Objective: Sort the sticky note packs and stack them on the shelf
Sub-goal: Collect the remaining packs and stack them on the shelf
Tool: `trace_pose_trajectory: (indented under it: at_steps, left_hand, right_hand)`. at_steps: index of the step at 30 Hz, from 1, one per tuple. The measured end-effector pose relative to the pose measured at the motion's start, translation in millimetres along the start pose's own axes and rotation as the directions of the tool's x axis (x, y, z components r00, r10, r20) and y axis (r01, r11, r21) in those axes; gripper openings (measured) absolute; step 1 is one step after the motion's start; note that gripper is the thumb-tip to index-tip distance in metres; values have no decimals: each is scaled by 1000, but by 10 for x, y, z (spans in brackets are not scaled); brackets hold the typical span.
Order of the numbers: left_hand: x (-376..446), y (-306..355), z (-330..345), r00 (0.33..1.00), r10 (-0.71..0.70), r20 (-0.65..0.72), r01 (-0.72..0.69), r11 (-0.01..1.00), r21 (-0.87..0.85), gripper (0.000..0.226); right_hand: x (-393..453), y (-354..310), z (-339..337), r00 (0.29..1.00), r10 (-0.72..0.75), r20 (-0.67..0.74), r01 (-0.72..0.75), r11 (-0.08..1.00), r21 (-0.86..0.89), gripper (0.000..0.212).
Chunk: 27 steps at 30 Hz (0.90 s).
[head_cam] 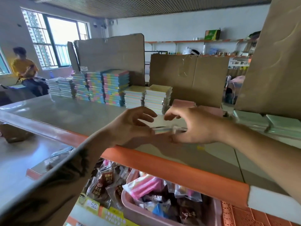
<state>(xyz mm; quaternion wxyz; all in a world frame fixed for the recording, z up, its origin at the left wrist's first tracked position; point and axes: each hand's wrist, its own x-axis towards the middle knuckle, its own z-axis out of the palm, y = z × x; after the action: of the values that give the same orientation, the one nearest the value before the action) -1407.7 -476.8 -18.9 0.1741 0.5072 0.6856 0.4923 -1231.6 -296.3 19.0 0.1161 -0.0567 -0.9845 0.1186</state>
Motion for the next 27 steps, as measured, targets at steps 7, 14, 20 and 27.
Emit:
trace_pose_trajectory:
  at_steps: [7, 14, 20, 27]
  left_hand:
    - [-66, 101, -10, 1000, -2, -6, 1, 977, -212, 51]
    - [-42, 59, -66, 996, 54, 70, -33, 962, -272, 56]
    - [-26, 16, -59, 999, 42, -16, -45, 960, -276, 64]
    - [-51, 53, -31, 988, 43, -151, -83, 959, -270, 45]
  right_hand:
    - [13, -31, 218, 946, -158, -284, 212, 962, 173, 11]
    - [-64, -85, 144, 909, -21, -416, 221, 871, 438, 13]
    - [-116, -103, 187, 920, 69, -385, 184, 793, 580, 22]
    - [-139, -37, 195, 910, -4, -414, 164, 922, 350, 64]
